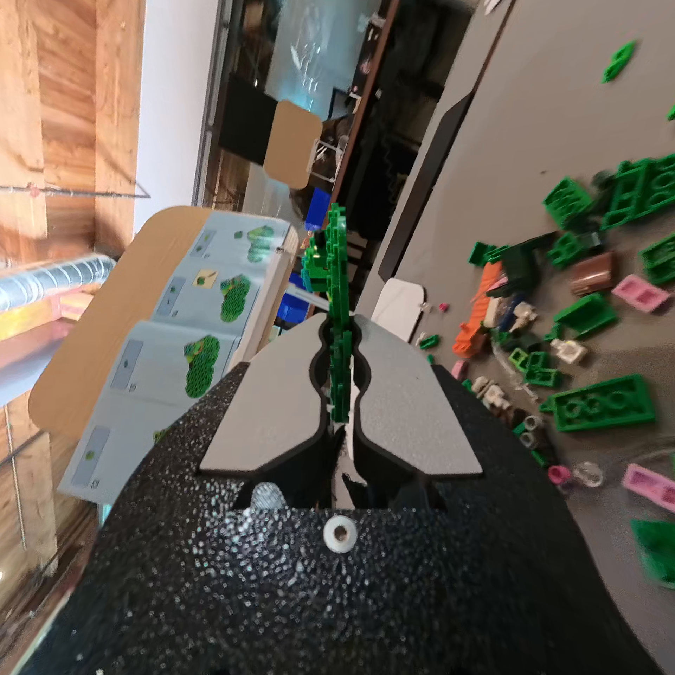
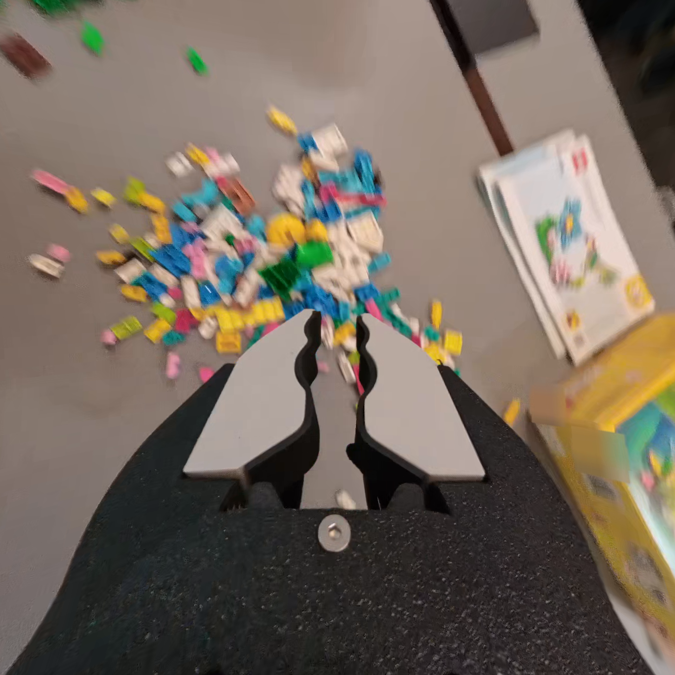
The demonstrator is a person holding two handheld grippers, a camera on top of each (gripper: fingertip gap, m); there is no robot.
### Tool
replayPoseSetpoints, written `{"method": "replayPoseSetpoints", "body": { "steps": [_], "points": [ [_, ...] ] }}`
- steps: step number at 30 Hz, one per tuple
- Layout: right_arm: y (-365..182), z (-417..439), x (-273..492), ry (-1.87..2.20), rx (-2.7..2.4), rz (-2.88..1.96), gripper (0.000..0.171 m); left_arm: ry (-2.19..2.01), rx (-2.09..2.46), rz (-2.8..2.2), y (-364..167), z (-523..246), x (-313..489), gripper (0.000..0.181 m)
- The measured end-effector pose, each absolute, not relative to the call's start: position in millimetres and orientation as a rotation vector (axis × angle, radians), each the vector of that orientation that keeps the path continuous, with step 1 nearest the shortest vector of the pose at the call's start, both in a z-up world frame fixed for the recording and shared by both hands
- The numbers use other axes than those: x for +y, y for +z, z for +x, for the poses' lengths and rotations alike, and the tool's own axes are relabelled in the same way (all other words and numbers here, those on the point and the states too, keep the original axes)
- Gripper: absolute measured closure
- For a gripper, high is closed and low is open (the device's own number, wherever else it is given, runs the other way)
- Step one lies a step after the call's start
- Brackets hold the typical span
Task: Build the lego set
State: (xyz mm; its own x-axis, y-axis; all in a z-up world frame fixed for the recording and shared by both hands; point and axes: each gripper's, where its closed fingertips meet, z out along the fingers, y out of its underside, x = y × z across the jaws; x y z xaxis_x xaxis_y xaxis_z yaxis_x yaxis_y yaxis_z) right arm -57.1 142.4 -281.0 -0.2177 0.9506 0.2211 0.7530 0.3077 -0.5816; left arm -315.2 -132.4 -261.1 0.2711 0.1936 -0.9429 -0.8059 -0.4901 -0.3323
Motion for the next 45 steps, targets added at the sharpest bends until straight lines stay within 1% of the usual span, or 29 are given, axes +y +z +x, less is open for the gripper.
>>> {"method": "replayPoseSetpoints", "body": {
  "steps": [5, 8, 14, 17, 21, 24, 26, 29, 37, 42, 44, 45],
  "points": [
    [-306, 15, 208, 0.216, -1.884, -1.799, 0.154, 1.321, 0.603, -1.614, -263, -301, -126, 0.173],
    [-322, 54, 228, 0.104, -1.821, -1.937, 0.154, 1.312, 0.610, -1.622, -265, -301, -125, 0.173],
    [-346, 77, 230, 0.178, -1.723, -2.053, 0.155, 1.313, 0.622, -1.624, -266, -300, -124, 0.173],
    [-353, 87, 240, 0.125, -1.640, -2.110, 0.157, 1.315, 0.626, -1.631, -268, -300, -124, 0.173],
    [-341, 102, 246, 0.040, -1.616, -2.111, 0.159, 1.314, 0.631, -1.638, -270, -300, -124, 0.173],
    [-329, 123, 240, -0.057, -1.741, -2.120, 0.160, 1.307, 0.636, -1.638, -271, -299, -123, 0.173],
    [-330, 141, 236, -0.135, -1.823, -2.187, 0.158, 1.301, 0.641, -1.636, -271, -298, -122, 0.173],
    [-335, 147, 230, -0.116, -1.863, -2.276, 0.157, 1.298, 0.653, -1.633, -272, -296, -121, 0.173],
    [-358, 187, 234, -0.577, -1.997, -2.428, 0.159, 1.308, 0.663, -1.637, -273, -296, -122, 0.173],
    [-361, 202, 229, -0.707, -2.024, -2.535, 0.158, 1.306, 0.659, -1.640, -272, -297, -122, 0.173],
    [-363, 206, 226, -0.744, -2.069, -2.564, 0.154, 1.311, 0.662, -1.644, -273, -298, -123, 0.173],
    [-364, 208, 225, -0.763, -2.105, -2.569, 0.154, 1.312, 0.663, -1.647, -274, -298, -122, 0.173]
  ]
}}
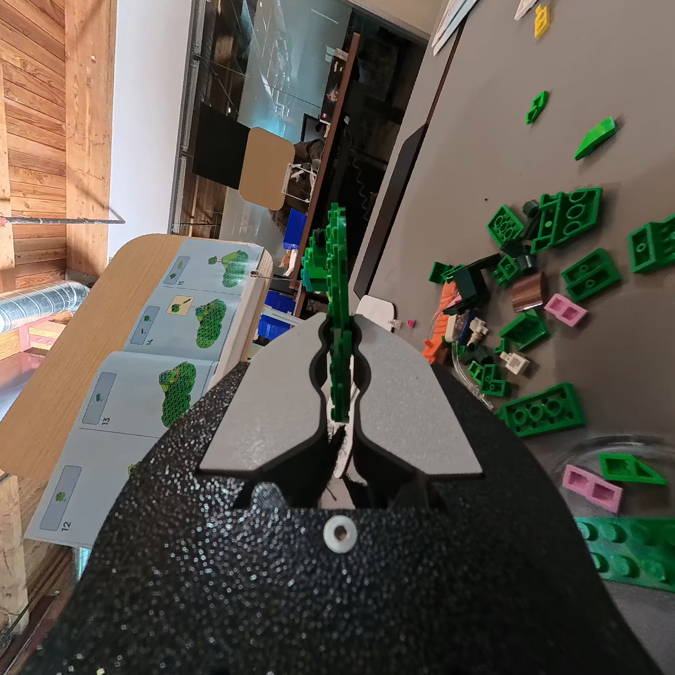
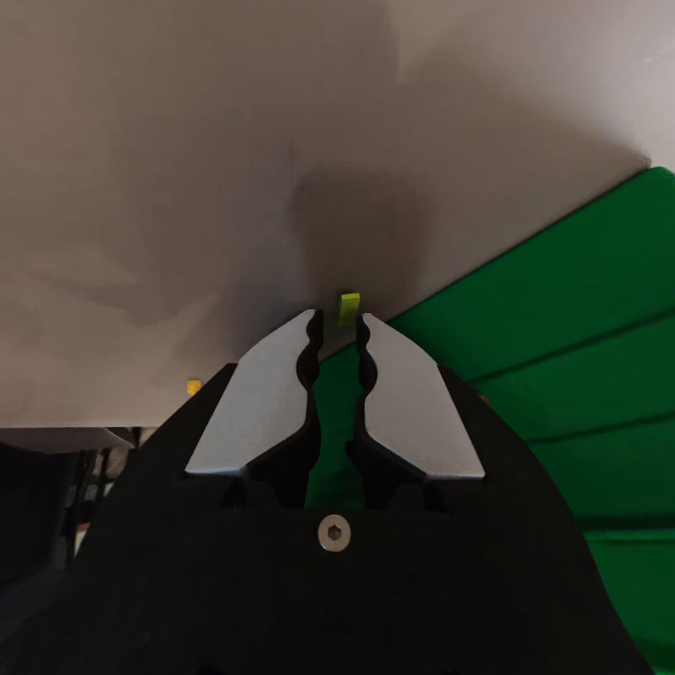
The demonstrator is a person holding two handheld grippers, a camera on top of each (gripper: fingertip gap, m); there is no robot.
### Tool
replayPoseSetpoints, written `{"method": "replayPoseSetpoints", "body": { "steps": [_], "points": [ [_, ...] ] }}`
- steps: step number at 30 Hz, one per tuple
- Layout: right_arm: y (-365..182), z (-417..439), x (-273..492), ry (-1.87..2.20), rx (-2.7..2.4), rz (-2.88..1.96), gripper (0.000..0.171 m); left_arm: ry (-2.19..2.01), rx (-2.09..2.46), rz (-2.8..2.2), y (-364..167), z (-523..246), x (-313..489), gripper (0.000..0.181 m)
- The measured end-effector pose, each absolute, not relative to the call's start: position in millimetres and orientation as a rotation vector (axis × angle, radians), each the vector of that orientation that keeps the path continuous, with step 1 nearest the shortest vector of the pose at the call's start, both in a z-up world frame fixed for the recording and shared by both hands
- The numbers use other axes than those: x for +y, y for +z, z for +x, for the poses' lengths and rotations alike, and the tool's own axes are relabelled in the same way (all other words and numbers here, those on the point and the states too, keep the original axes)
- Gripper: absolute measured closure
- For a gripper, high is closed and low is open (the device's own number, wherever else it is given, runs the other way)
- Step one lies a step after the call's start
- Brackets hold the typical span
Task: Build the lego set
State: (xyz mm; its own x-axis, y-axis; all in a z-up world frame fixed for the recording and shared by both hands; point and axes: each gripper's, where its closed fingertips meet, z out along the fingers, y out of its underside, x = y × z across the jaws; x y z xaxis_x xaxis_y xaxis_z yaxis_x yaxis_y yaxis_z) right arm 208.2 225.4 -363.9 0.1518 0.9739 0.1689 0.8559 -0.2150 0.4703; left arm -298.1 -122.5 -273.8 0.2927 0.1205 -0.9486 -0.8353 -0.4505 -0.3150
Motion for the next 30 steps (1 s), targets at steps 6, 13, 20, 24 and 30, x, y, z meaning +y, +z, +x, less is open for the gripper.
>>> {"method": "replayPoseSetpoints", "body": {
  "steps": [6, 13, 20, 24, 30],
  "points": [
    [-360, 208, 231, 0.753, 1.852, 2.060, 0.164, 1.316, 0.660, -1.644, -273, -298, -123, 0.173],
    [-326, 91, 207, 0.798, 2.538, 1.929, 0.164, 1.314, 0.669, -1.645, -274, -297, -122, 0.173],
    [-315, -104, 53, 0.255, 3.744, 0.436, 0.164, 1.317, 0.665, -1.627, -269, -295, -122, 0.173],
    [-330, -148, -18, 0.240, 3.871, -0.657, 0.164, 1.306, 0.668, -1.622, -269, -292, -121, 0.173],
    [-349, -159, -49, 0.203, 3.684, -1.377, 0.161, 1.298, 0.685, -1.621, -270, -289, -119, 0.173]
  ]
}}
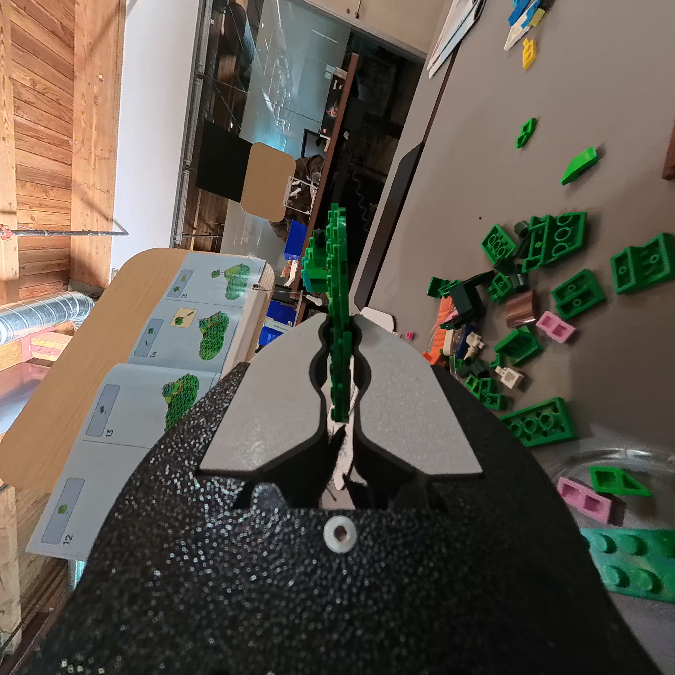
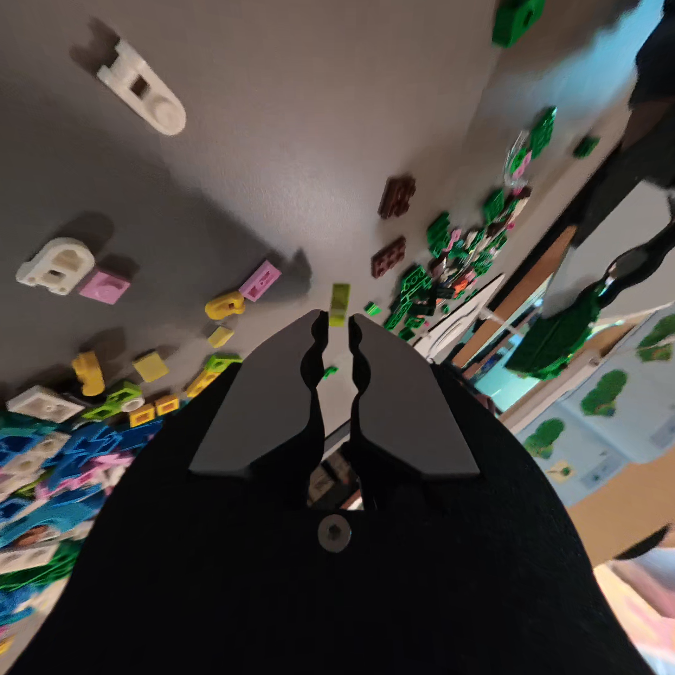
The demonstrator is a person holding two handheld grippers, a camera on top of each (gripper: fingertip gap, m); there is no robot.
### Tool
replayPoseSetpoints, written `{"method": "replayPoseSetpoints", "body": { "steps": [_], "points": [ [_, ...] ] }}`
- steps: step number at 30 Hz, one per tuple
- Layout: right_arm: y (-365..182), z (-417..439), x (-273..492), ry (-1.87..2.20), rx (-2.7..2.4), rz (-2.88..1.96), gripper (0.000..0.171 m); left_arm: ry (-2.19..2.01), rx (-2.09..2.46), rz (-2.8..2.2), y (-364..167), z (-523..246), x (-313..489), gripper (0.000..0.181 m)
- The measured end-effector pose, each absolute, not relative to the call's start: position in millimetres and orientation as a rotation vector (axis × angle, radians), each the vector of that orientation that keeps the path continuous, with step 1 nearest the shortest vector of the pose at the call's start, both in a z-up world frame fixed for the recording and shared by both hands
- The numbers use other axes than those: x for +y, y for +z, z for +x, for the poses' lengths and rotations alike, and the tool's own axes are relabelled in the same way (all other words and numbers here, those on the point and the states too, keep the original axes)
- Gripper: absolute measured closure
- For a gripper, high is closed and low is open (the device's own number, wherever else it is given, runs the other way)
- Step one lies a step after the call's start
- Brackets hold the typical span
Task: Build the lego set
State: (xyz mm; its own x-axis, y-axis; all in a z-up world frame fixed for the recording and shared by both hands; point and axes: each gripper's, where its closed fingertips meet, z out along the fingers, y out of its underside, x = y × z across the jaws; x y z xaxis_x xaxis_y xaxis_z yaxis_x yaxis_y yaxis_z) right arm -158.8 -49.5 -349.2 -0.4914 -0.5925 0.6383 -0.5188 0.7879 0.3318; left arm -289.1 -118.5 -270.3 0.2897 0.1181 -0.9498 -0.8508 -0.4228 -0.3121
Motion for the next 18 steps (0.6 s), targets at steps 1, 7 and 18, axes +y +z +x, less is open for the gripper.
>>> {"method": "replayPoseSetpoints", "body": {
  "steps": [1, 7, 18],
  "points": [
    [-350, -159, -52, -0.118, -2.180, 0.855, 0.155, 1.294, 0.683, -1.621, -270, -289, -118, 0.173],
    [-346, -157, -29, -0.113, -2.379, 0.564, 0.148, 1.281, 0.686, -1.630, -273, -289, -117, 0.173],
    [-318, -136, -63, 0.747, -2.199, -0.950, 0.151, 1.245, 0.675, -1.615, -270, -284, -118, 0.173]
  ]
}}
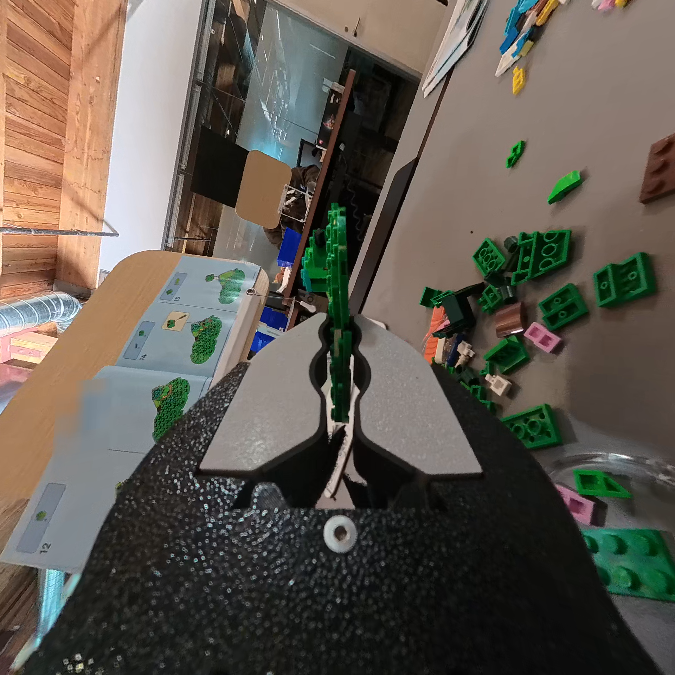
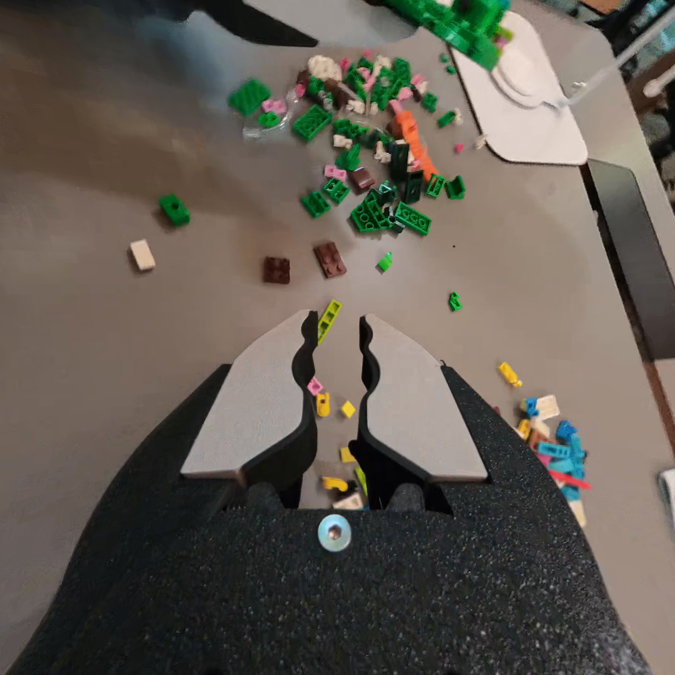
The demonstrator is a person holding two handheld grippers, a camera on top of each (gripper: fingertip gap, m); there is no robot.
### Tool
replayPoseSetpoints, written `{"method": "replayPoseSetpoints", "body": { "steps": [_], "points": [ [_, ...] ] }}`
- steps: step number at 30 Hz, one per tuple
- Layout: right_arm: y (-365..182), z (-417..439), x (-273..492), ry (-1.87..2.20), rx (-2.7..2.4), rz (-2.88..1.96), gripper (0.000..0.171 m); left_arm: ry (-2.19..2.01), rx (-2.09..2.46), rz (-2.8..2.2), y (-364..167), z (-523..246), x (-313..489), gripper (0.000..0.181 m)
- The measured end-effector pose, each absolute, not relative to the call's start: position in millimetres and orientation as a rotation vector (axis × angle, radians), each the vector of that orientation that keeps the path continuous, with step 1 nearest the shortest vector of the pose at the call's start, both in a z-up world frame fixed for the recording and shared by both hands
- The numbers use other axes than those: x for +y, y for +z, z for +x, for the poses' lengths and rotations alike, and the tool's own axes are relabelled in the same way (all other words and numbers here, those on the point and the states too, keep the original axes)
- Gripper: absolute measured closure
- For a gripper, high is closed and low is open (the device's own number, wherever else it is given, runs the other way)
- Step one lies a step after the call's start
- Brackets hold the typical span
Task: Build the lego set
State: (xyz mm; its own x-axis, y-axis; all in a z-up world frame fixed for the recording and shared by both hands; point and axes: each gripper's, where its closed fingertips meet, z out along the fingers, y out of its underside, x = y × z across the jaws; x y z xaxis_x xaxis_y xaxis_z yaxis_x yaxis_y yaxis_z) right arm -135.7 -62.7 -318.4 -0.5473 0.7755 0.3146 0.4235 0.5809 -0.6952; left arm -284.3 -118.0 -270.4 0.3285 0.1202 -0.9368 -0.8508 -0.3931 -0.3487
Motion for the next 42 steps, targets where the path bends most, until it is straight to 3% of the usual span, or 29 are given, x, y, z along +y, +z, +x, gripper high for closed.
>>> {"method": "replayPoseSetpoints", "body": {
  "steps": [11, 35, 42],
  "points": [
    [-343, -136, -68, 0.845, -2.082, -1.428, 0.149, 1.225, 0.646, -1.597, -265, -284, -122, 0.173],
    [-363, -134, -57, 0.732, -2.206, -1.558, 0.158, 1.219, 0.628, -1.636, -271, -292, -123, 0.173],
    [-357, -140, -46, 0.492, -2.257, -1.240, 0.164, 1.215, 0.628, -1.640, -271, -292, -123, 0.173]
  ]
}}
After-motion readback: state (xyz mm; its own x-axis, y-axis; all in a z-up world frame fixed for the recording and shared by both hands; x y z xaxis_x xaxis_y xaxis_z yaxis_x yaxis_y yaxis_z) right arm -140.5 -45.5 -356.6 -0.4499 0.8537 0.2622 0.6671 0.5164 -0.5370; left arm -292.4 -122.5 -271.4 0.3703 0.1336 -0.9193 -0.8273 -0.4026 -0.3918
